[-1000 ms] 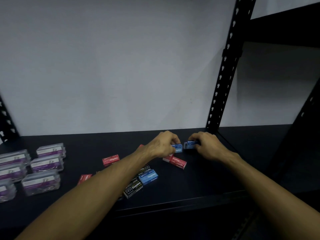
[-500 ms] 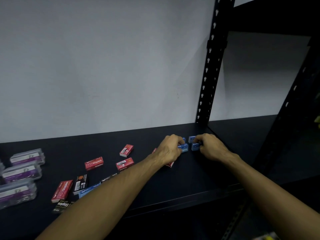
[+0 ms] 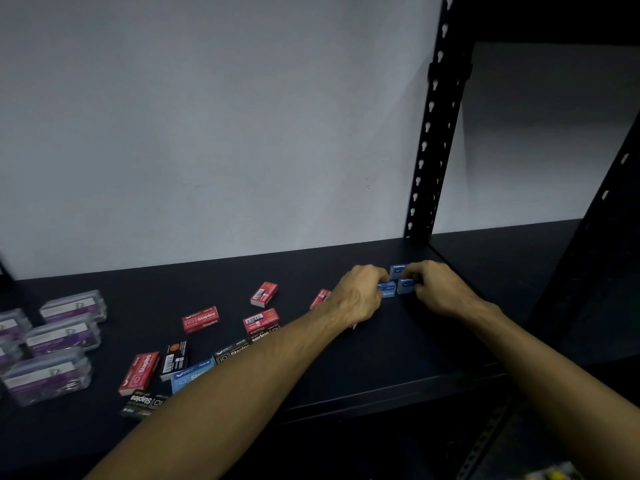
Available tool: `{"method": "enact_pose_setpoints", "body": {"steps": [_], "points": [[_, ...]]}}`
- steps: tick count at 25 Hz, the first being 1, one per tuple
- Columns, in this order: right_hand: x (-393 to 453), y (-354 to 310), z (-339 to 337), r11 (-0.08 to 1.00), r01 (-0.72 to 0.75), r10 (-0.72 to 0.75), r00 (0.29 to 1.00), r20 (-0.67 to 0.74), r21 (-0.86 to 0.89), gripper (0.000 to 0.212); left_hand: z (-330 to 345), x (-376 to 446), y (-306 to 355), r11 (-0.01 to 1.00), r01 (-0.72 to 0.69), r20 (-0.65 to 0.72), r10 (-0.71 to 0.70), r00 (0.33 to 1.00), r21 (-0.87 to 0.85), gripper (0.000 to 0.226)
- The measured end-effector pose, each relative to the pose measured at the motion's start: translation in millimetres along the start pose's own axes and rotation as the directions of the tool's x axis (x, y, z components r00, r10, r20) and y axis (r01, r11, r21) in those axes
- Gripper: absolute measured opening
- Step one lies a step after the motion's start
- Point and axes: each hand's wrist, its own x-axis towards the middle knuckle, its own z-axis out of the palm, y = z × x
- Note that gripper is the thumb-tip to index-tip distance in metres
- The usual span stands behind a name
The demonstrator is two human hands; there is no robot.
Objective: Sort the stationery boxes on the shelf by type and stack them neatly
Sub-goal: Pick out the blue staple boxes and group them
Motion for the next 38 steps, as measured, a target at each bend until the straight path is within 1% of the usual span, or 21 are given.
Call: {"method": "enact_pose_setpoints", "body": {"steps": [2,7,10,12,15,20,24,28,31,34,38], "points": [[0.6,2.0,1.8,1.0,0.001,-0.001,1.0,-0.007,-0.002,0.038,-0.1,0.5,1.1,1.0,0.002,0.001,-0.002,1.0,0.001,0.033],[0.8,2.5,0.7,1.0,-0.021,0.021,1.0,-0.023,-0.009,0.047,-12.6,-6.1,-2.1,0.999,-0.034,-0.005,0.034,0.999,-0.002,0.042],[-1.9,-2.7,-4.5,0.996,-0.038,0.031,0.996,-0.086,-0.084,0.042,-35.7,-16.7,-9.4,0.998,-0.064,-0.045,0.064,0.997,0.005,0.04],[-4.6,-11.6,-6.9,0.995,-0.035,0.022,0.991,-0.136,-0.09,0.037,-55.5,-26.7,-18.3,0.998,-0.069,-0.048,0.069,0.996,0.001,0.036],[-8.2,-35.3,-9.2,0.999,0.019,-0.025,0.983,-0.18,-0.035,0.031,-85.5,-43.3,-31.9,0.999,-0.039,-0.041,0.038,0.998,-0.027,0.031],[-21.0,-89.9,-3.6,0.983,0.169,-0.155,0.972,-0.175,0.067,0.027,-125.5,-82.3,-52.0,0.999,0.009,-0.006,-0.01,1.0,-0.03,0.029],[-45.0,-134.8,12.8,0.937,0.343,-0.333,0.935,-0.121,0.069,0.025,-141.5,-132.6,-78.5,0.997,0.072,0.002,-0.072,0.997,-0.034,0.028],[-66.5,-163.5,37.2,0.899,0.434,-0.435,0.901,0.0,0.066,0.023,-140.9,-177.8,-105.7,0.993,0.116,0.01,-0.116,0.993,-0.009,0.026],[-75.0,-172.9,53.4,0.889,0.453,-0.457,0.883,0.107,0.061,0.025,-137.5,-200.6,-124.6,0.985,0.171,0.068,-0.171,0.983,0.005,0.028],[-77.7,-171.9,63.2,0.894,0.441,-0.447,0.889,0.103,0.075,0.025,-132.4,-212.3,-141.0,0.979,0.198,0.119,-0.203,0.972,0.051,0.027],[-75.4,-168.8,63.9,0.909,0.4,-0.412,0.904,0.112,0.116,0.025,-129.4,-212.9,-151.0,0.98,0.173,0.174,-0.188,0.967,0.096,0.029]]}}
